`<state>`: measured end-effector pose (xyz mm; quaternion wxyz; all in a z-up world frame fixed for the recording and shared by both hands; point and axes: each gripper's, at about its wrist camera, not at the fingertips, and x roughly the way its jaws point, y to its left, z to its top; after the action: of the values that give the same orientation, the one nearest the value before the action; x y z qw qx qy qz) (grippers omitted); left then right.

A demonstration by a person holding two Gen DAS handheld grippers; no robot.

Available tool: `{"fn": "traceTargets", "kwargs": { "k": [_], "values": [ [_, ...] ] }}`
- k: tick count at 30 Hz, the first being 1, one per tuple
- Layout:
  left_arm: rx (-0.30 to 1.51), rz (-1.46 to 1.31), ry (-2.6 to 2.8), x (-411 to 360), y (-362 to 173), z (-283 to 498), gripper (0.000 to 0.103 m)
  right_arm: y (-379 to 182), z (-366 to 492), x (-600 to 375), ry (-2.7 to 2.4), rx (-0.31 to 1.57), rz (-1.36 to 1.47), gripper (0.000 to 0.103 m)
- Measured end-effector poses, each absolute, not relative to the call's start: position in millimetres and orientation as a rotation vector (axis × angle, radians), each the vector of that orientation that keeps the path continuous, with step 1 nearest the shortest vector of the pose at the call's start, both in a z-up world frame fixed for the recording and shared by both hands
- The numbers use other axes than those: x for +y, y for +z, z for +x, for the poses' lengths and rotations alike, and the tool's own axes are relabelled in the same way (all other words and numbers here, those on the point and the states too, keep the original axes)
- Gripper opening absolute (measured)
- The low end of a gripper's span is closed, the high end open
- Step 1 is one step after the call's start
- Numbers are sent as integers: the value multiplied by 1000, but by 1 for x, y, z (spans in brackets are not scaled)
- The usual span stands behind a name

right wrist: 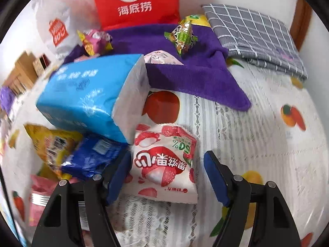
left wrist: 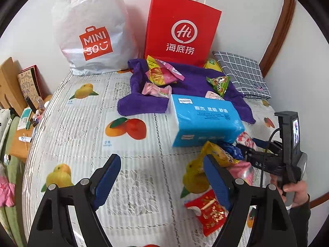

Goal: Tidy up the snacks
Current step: 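Grasp the red-white strawberry packet with the right tool while the left tool grasps the red packet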

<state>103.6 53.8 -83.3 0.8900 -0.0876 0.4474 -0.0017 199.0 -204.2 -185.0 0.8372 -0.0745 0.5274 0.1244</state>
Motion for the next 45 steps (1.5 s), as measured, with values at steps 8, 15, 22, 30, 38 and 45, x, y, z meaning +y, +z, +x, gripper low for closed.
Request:
{"fn": "traceTargets", "kwargs": {
  "k": [8,15,22,30,38,45],
  "values": [
    [947,-176,-40,36,-95,92,81,-163,159,-230,254,1021,-112,55],
    [995,-195,-89,17,-124,87,81,-167,130,-270,126,979,-57,55],
    [1054,-217,-135,1,-154,77,80,-176,128,-270,117,993,-58,55],
    [1013,-115,-122,-22,-160,65,76,-177,127,-273,127,993,-45,55],
    [1009,-110,-113,-6,-155,61,49,-177,125,-270,113,986,-71,55],
    [964,-56,-93,-7,-160,62,57,-177,125,-270,114,986,-72,55]
  ]
}}
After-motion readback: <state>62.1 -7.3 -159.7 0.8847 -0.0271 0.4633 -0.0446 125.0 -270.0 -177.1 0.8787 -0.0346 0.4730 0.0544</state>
